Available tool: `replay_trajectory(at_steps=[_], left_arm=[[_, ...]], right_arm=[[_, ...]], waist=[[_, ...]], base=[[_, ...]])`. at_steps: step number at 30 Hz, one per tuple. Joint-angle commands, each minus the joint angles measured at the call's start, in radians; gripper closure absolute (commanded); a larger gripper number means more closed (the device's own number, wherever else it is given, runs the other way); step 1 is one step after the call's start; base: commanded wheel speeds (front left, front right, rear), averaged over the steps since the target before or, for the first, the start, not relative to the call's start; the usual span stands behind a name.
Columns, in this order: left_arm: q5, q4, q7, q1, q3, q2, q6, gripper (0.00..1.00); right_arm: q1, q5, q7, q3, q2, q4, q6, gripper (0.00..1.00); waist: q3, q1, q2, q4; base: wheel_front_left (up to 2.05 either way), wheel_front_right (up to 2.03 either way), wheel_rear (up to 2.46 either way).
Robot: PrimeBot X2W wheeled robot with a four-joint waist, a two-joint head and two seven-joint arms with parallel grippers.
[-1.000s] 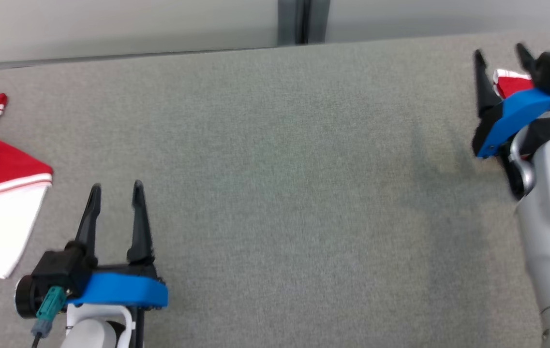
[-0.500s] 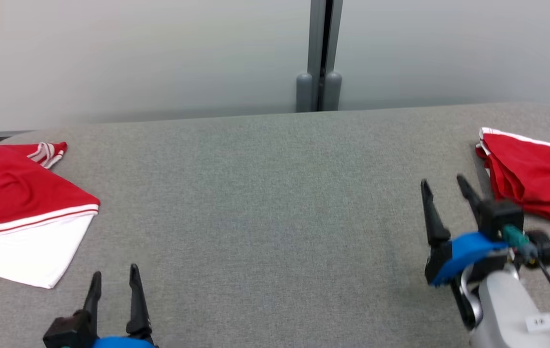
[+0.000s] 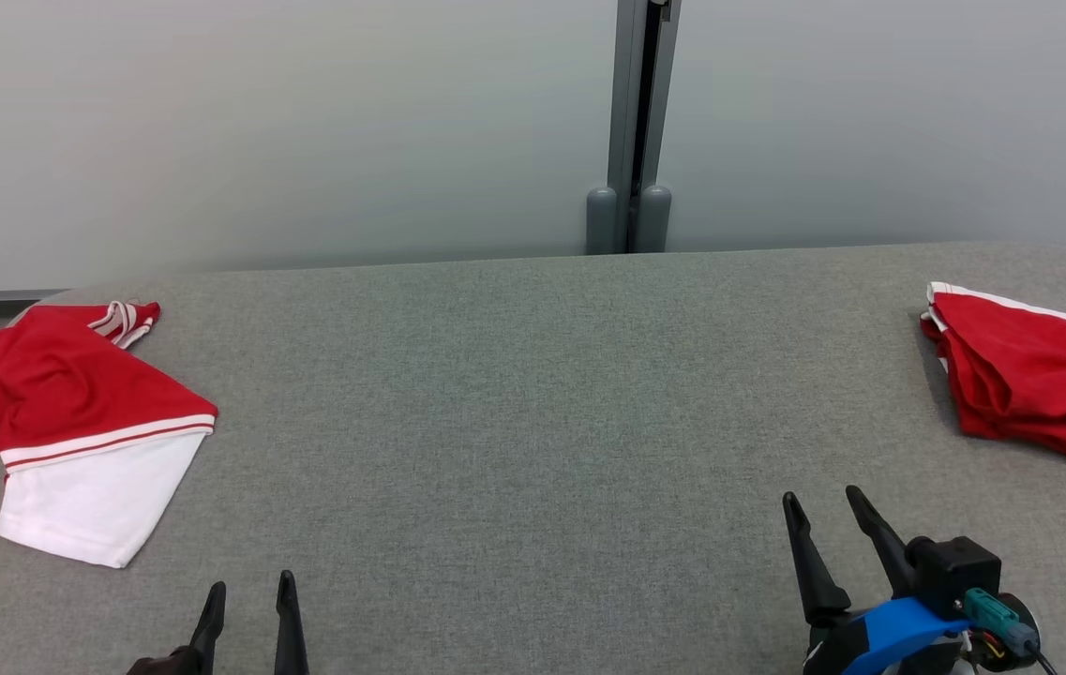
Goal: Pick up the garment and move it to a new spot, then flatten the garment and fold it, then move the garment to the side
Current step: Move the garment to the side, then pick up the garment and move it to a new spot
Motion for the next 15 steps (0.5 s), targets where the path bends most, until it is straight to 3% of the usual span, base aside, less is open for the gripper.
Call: replay_trajectory(at_steps=[1,15], left_arm=[[0.005,0.009,-0.005,0.002,0.003,0.0,-0.008,0.0],[0.014,0.016,-0.009,-0.019,0.005,-0.011,-0.019,0.0]], right_arm=[[0.016,0.0,-0.005,0.002,-0.002,-0.012,0.0,0.0],[0.033,-0.017,0.002,-0.001,-0.001,-0.051,0.0,0.0]], waist=[[-0.002,0.0001,0.0,-0.001],[-0.004,0.0001,0.0,0.002]], base=[[0.0,0.0,0.0],[0.0,0.0,0.0]])
